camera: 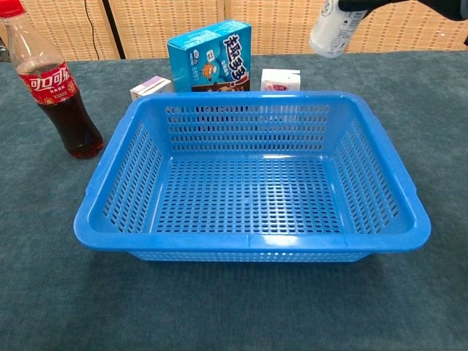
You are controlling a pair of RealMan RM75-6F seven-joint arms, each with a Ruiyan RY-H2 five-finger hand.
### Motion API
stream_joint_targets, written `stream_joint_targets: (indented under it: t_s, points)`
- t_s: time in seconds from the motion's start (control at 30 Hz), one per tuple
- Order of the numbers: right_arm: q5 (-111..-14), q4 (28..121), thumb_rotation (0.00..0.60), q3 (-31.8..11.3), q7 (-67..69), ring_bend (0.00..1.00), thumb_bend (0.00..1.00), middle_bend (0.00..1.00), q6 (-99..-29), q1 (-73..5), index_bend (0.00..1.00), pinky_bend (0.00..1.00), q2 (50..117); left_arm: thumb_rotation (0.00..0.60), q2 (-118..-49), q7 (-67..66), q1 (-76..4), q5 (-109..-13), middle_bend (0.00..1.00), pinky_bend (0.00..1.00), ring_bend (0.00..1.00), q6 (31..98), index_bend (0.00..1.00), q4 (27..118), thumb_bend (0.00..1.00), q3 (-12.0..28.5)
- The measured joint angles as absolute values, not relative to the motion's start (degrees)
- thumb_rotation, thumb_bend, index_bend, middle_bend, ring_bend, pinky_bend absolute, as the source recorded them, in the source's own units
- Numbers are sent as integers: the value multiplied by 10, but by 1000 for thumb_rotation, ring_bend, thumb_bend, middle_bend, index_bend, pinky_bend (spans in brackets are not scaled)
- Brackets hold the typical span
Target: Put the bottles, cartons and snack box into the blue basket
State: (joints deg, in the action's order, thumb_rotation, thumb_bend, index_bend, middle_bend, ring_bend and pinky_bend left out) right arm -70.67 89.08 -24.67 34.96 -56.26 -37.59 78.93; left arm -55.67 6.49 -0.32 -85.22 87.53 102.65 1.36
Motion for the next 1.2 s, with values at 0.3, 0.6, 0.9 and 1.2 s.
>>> stream_joint_targets:
  t_s: [0.3,0.6,0.9,1.2]
  points:
    - [-690,973,600,-194,293,456,333,589,-529,-372,531,409,777,600,-556,70,-2,-854,0,0,0,875,0,1025,18,12]
    - [-738,1022,600,-126,288,456,335,590,-496,-356,531,399,751,600,-557,66,-2,-857,0,0,0,873,0,1025,18,10]
    - [-805,1049,600,-88,278,454,337,590,-512,-339,537,371,736,600,-558,58,-5,-860,0,0,0,869,0,1028,18,9]
    - [-875,1015,600,-44,275,401,337,583,-512,-344,530,333,748,600,-558,63,-3,-864,0,0,0,871,0,1027,18,6]
